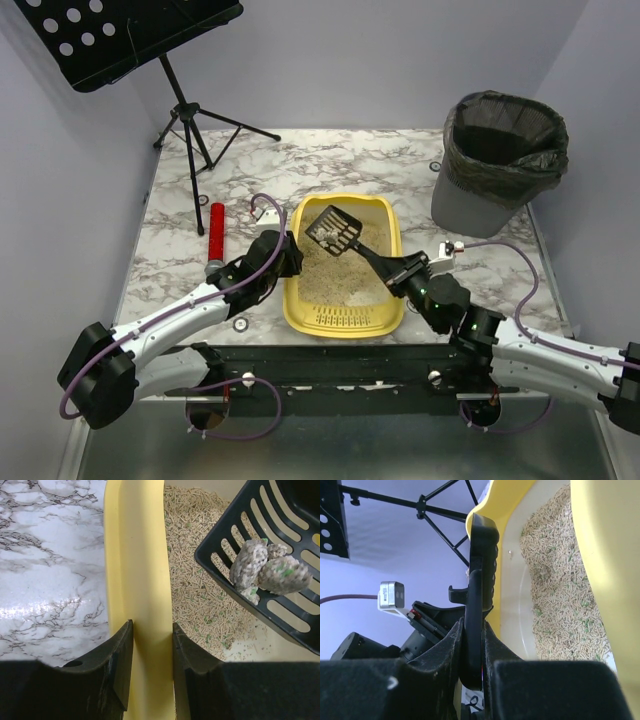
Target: Clean the litter box
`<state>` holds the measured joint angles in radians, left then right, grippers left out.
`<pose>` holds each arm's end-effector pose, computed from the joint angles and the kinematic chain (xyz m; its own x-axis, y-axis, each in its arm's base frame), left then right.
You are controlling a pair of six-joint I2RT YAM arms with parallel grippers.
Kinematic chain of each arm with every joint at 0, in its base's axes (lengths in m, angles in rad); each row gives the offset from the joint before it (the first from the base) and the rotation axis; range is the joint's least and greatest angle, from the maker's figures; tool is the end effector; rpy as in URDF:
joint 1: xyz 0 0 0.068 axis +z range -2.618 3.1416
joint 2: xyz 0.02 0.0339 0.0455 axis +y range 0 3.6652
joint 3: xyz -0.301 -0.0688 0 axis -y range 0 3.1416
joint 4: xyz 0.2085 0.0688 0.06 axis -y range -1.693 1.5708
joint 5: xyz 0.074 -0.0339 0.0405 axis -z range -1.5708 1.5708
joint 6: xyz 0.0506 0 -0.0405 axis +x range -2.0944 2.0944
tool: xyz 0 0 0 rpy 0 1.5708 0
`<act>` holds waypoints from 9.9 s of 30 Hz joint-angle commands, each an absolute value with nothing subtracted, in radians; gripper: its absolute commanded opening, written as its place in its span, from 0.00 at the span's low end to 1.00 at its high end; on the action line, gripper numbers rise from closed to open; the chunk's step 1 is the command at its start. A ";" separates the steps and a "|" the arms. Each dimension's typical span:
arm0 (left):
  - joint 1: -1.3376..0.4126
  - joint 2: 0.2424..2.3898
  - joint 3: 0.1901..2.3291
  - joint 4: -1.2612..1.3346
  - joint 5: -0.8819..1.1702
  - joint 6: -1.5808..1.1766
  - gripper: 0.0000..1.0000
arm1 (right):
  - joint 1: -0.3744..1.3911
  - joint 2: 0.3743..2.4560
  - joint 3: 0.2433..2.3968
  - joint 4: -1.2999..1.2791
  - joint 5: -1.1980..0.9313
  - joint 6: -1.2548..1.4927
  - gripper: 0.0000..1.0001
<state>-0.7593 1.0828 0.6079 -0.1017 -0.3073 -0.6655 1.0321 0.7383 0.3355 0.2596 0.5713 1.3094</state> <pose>0.1514 -0.1226 0.2708 -0.6026 -0.2394 -0.7613 0.1273 0.9129 -0.3879 0.0892 0.0959 0.2729 -0.4512 0.8290 -0.3303 -0.0449 0.3486 0.9362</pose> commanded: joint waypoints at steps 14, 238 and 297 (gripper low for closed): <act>-0.764 1.057 0.557 -0.207 -0.265 -0.696 0.08 | 0.977 0.695 0.365 0.229 0.635 1.293 0.00; -0.678 1.508 1.025 -0.591 -0.445 -0.568 0.23 | 0.698 1.287 0.947 -0.715 -0.266 0.710 0.01; -0.653 1.213 0.825 -0.486 -0.500 -0.724 0.20 | 0.914 0.976 0.275 0.500 0.475 1.464 0.00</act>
<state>-0.6609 1.2301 0.8543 -0.4732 -0.5228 -0.7033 0.9154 1.0725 0.2813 0.5694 0.3672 1.4837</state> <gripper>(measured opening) 0.533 0.229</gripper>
